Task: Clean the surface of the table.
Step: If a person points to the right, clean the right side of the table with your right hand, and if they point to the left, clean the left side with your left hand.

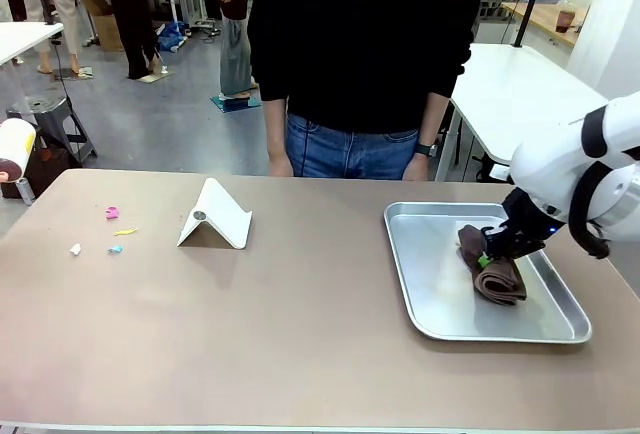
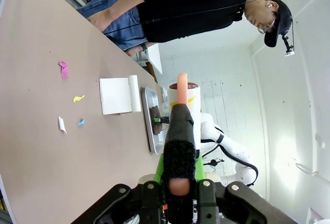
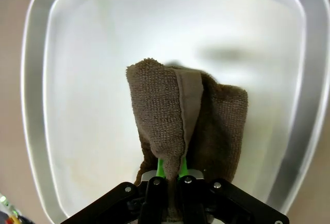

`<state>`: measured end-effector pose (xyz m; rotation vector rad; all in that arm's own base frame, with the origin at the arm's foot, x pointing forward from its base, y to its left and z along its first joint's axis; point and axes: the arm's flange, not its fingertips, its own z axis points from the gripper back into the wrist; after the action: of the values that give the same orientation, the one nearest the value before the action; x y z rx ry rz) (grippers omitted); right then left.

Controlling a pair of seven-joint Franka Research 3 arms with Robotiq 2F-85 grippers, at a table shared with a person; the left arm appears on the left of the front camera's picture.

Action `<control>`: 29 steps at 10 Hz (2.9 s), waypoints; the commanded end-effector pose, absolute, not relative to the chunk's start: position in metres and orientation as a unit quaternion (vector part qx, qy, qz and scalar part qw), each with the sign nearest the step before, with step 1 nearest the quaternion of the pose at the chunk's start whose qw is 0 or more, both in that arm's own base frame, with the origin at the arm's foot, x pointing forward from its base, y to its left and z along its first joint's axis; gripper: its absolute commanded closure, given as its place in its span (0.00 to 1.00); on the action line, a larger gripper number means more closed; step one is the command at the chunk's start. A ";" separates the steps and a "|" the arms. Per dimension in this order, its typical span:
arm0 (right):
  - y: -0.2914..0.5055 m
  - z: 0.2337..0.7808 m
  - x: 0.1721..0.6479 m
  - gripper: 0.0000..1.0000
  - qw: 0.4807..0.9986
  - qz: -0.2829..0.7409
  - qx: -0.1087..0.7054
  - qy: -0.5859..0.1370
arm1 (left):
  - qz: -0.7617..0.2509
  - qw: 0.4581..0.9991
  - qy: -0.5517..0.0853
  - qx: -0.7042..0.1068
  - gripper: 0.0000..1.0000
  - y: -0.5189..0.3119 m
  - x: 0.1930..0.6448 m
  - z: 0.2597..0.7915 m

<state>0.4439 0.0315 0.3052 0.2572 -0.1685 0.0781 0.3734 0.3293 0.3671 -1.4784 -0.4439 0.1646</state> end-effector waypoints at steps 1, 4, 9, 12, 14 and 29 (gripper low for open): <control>0.003 0.285 0.436 0.93 0.993 0.010 0.101 -0.061 | 0.072 0.714 -0.202 -0.667 1.00 0.329 0.371 0.371; -0.004 0.290 0.436 0.93 0.989 -0.004 0.131 -0.071 | 0.072 0.714 -0.202 -0.667 1.00 0.329 0.371 0.371; -0.042 0.355 0.422 0.93 0.917 0.005 0.363 -0.169 | 0.072 0.714 -0.202 -0.667 1.00 0.329 0.371 0.371; -0.060 0.369 0.409 0.93 0.843 0.048 0.499 -0.194 | 0.072 0.714 -0.202 -0.667 1.00 0.329 0.371 0.371; -0.075 0.377 0.398 0.93 0.759 0.104 0.616 -0.183 | 0.072 0.714 -0.202 -0.667 1.00 0.329 0.371 0.371; -0.209 0.309 0.334 0.93 0.651 -0.035 0.718 -0.245 | 0.072 0.714 -0.202 -0.667 1.00 0.329 0.371 0.371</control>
<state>0.3326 -0.2137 0.3039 1.6447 -0.5104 -0.0818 0.3735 0.3295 0.3675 -1.4775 -0.4445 0.1640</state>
